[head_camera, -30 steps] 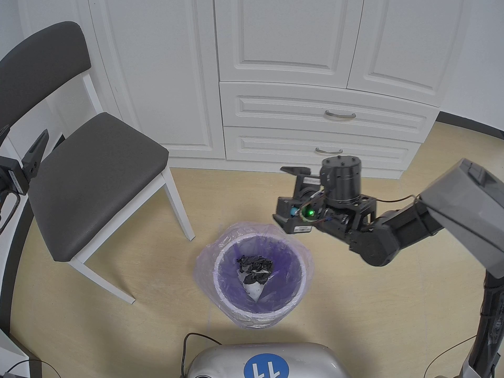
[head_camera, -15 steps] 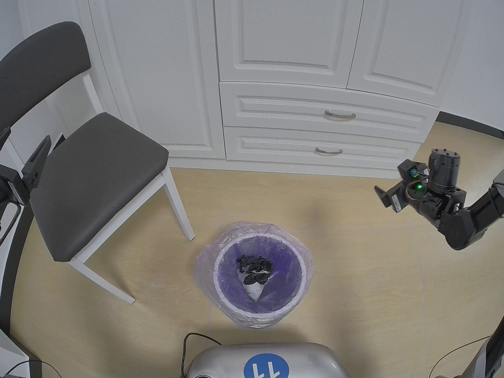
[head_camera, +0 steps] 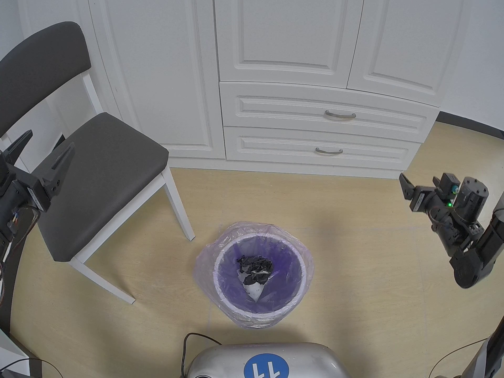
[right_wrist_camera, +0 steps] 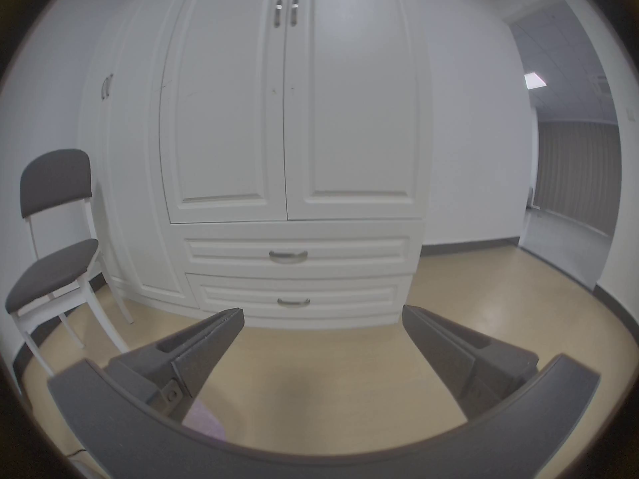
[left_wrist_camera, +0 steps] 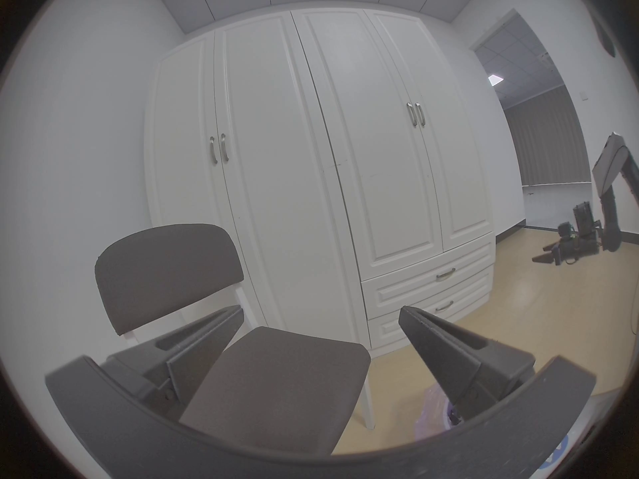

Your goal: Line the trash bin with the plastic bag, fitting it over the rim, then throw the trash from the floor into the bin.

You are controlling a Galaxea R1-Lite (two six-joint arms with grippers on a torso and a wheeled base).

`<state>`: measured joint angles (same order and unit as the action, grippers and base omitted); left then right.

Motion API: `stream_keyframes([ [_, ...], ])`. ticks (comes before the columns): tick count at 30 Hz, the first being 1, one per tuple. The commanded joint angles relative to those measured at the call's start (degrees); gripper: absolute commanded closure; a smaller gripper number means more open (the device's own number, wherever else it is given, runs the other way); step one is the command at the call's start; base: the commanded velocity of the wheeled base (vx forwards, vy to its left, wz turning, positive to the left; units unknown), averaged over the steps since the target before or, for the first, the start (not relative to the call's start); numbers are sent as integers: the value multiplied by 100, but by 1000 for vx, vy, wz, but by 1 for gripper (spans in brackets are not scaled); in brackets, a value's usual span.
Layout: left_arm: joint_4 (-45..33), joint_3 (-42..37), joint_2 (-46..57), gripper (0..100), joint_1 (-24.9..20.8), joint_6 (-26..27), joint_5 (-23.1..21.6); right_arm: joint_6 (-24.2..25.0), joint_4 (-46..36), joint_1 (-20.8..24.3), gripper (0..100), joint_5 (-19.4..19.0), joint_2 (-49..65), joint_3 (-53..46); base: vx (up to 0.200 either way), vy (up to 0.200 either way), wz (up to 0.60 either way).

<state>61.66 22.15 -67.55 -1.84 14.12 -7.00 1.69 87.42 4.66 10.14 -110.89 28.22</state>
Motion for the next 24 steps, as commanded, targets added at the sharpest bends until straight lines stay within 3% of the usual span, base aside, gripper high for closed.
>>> stream_keyframes([
  [1, 268, -317, -66, 0, -229, -32, 5, 411, 258, 27, 0, 181, 858, -1196, 0, 0, 0],
  [4, 338, -281, 5, 0, -317, -32, 23, 305, 258, 18, 0, 216, 1596, -1495, 0, 0, 0],
  [13, 382, -220, 1051, 0, -264, -348, 58, -697, 258, 9, 0, 313, 3987, -2383, 0, 0, 0],
  [16, 382, -220, 1332, 0, -264, -383, 260, -890, 241, -70, 0, 313, 4655, -2427, 0, 0, 0],
  [19, 373, -220, 1622, 0, -264, -339, 471, -917, -146, -88, 0, 322, 5182, -2356, 0, 0, 0],
  [22, 153, -123, 2141, 0, -264, -339, 550, -917, -1306, -97, 0, 322, 6386, -2005, 0, 0, 0],
  [23, 153, -123, 2141, 0, -264, -339, 550, -917, -1306, -97, 0, 322, 6386, -2005, 0, 0, 0],
  [24, -93, -106, 2325, 0, -264, -348, 550, -917, -2018, -97, 0, 322, 6949, -1794, 0, 0, 0],
])
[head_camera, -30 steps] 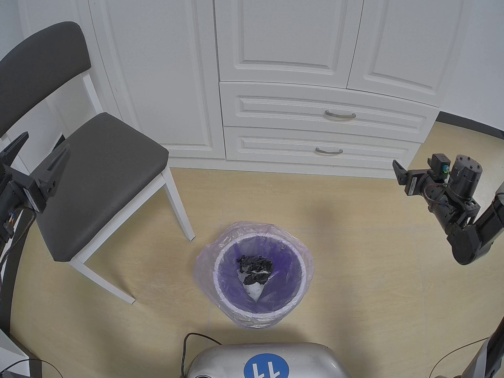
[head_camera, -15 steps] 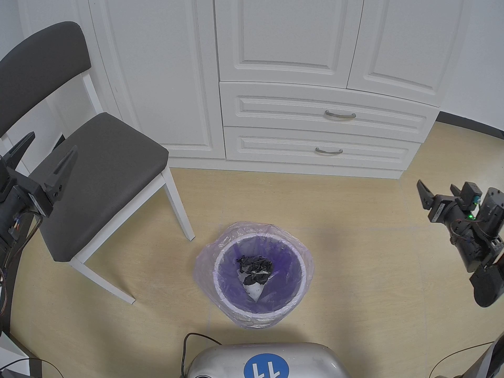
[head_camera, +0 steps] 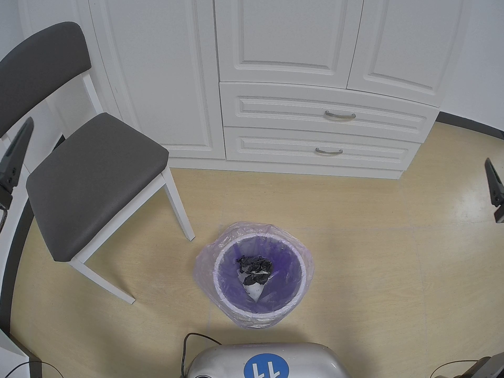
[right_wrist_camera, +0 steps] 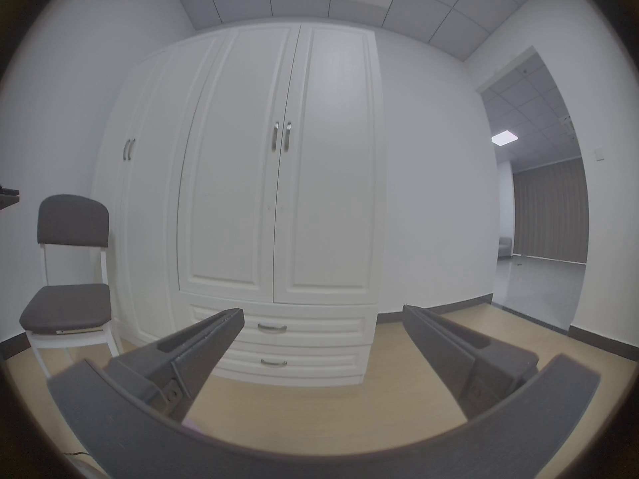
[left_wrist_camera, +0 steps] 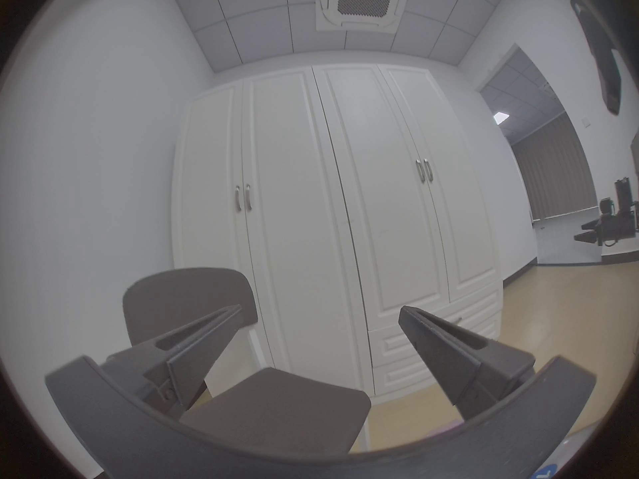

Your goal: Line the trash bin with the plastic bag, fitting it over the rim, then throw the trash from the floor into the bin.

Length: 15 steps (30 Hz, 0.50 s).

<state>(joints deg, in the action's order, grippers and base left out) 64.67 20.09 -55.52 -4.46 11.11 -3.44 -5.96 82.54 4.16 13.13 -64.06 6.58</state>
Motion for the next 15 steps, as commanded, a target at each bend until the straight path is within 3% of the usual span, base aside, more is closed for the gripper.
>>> stream_keyframes([
  [1, -614, 109, 1306, 0, -2, -56, 194, -151, -2216, -47, 0, 14, 2759, 555, 0, 0, 0],
  [5, -1290, 373, 1772, 0, -11, -56, 186, -133, -4387, -47, 0, -12, 4033, 1196, 0, 0, 0],
  [8, -1800, 531, 2150, 0, -11, -47, 150, -116, -5565, -47, 0, -30, 4745, 1574, 0, 0, 0],
  [15, -2846, 724, 2774, 0, -11, -47, 159, -116, -6470, -301, 0, -30, 5852, 1592, 0, 0, 0],
])
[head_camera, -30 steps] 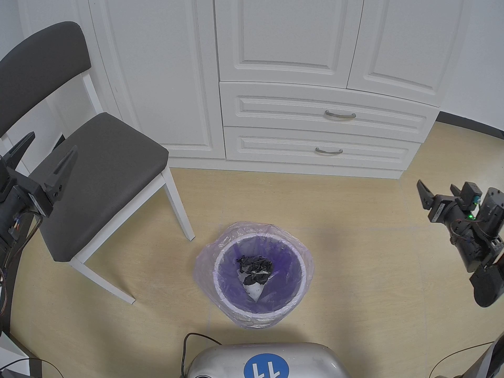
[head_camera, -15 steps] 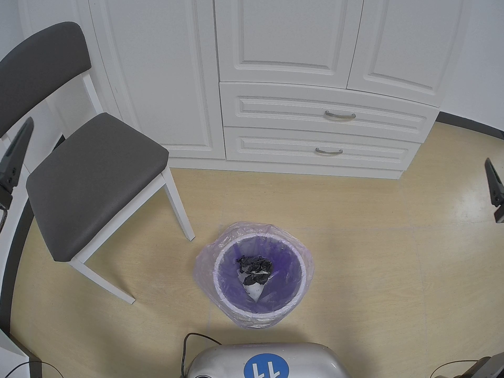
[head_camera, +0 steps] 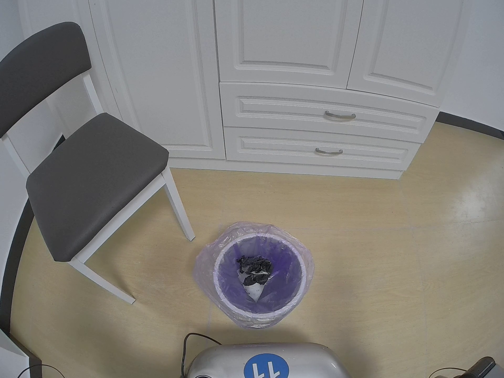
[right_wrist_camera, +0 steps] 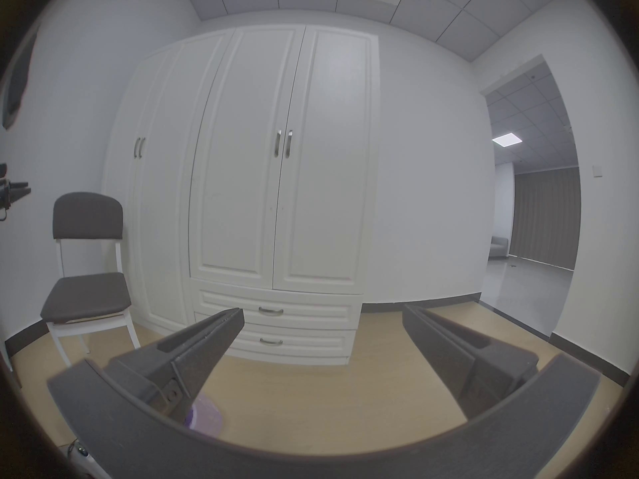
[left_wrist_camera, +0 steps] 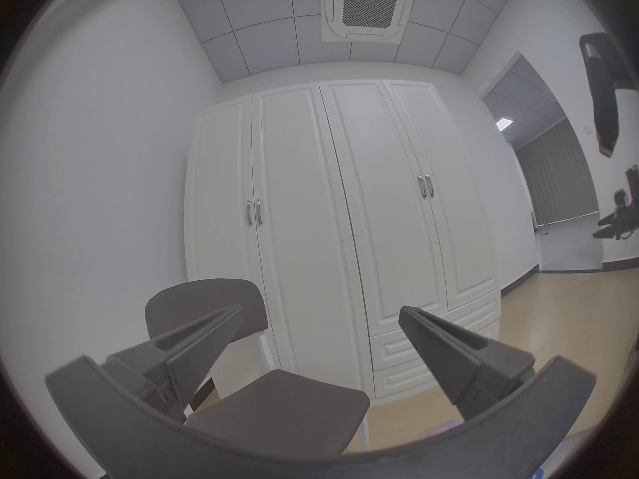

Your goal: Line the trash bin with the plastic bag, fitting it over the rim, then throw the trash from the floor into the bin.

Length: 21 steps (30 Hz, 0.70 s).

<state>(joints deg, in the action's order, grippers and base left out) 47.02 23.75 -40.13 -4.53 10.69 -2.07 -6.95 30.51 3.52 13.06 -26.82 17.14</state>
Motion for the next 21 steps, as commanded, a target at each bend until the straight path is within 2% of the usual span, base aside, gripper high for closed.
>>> stream_keyframes([
  [1, -1169, 394, 1297, 0, -4, -6, 31, -17, -1337, -273, 0, -31, 2242, 527, 0, 0, 0],
  [10, -1678, 376, 1904, 0, 23, 3, 58, 44, -1566, -344, 0, 65, 2682, 554, 0, 0, 0],
  [12, -1969, 403, 2247, 0, 58, 12, 58, 273, -1557, -344, 0, 356, 2682, 624, 0, 0, 0],
  [13, -1995, 411, 2273, 0, 58, 12, 58, 282, -1557, -344, 0, 373, 2682, 633, 0, 0, 0],
  [14, -2311, 438, 2563, 0, 102, 12, 58, 335, -1557, -344, 0, 487, 2682, 633, 0, 0, 0],
  [21, -3410, 473, 3424, 0, 128, 3, 67, 378, -1548, -344, 0, 496, 2682, 483, 0, 0, 0],
])
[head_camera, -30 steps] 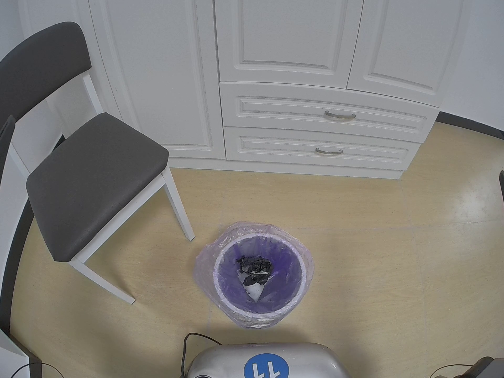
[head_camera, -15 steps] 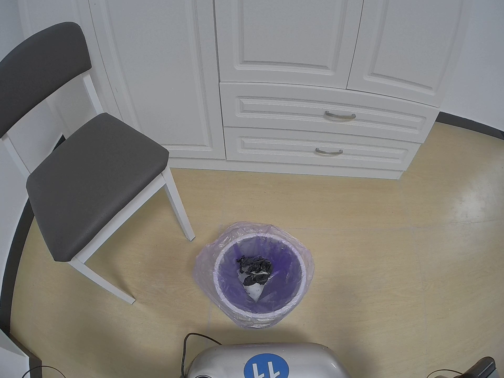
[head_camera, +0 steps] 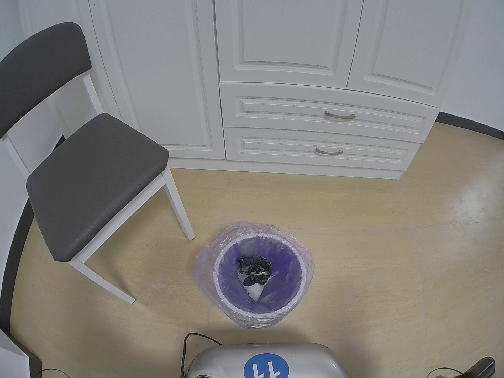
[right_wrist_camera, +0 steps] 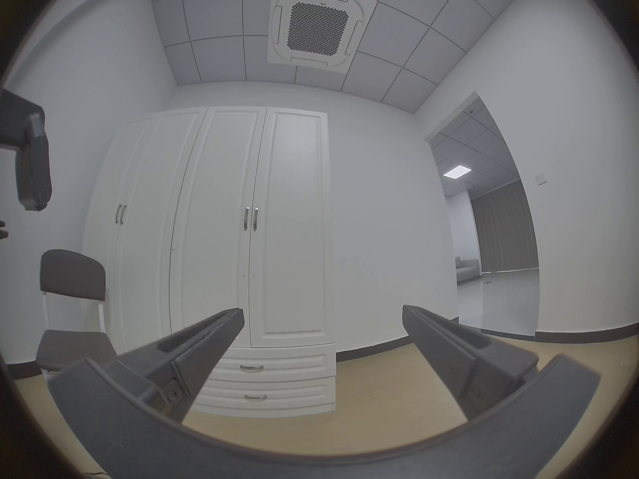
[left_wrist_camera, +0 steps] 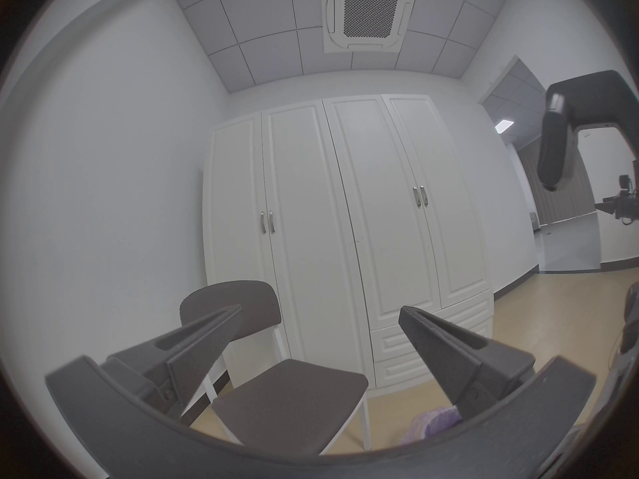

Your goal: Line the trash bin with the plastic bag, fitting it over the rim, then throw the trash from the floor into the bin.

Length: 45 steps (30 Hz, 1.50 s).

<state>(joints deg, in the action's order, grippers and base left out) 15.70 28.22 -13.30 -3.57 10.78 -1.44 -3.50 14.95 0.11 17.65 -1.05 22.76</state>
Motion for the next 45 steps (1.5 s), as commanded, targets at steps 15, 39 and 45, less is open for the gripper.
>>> stream_keyframes([
  [15, -929, -1258, 1321, 0, 331, -58, 241, -63, 729, -2, 0, -34, 105, -861, 0, 0, 0],
  [39, -1421, -2787, 1233, 0, 331, -1060, 654, -81, 905, -2, 0, -236, 105, -2276, 0, 0, 0],
  [45, -1377, -2805, 1321, 0, 340, -990, 636, -54, 237, -2, 0, -271, 105, -2276, 0, 0, 0],
])
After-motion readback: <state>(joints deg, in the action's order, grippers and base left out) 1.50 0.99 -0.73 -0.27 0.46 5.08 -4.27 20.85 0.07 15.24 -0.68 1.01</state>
